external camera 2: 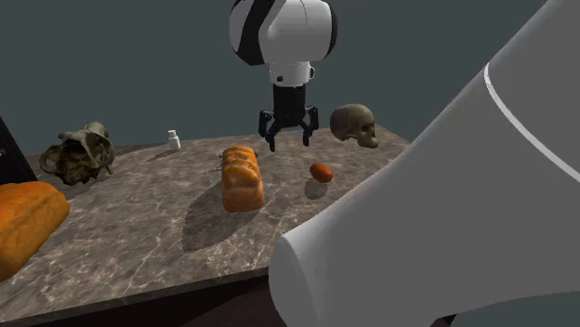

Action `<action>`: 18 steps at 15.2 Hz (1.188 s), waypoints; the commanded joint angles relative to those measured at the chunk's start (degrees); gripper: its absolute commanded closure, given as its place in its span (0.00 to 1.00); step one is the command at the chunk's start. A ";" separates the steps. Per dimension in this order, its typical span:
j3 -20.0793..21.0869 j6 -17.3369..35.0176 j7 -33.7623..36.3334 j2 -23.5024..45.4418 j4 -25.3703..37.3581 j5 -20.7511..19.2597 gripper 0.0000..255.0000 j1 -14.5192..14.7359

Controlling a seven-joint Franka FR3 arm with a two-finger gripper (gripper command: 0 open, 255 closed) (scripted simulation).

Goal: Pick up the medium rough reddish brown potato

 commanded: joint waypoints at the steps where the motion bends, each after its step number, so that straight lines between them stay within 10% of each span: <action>1: -1.57 3.57 -1.49 2.50 -0.35 -0.96 0.00 -1.07; 18: -10.07 27.98 -15.15 36.28 13.90 5.22 0.00 -6.43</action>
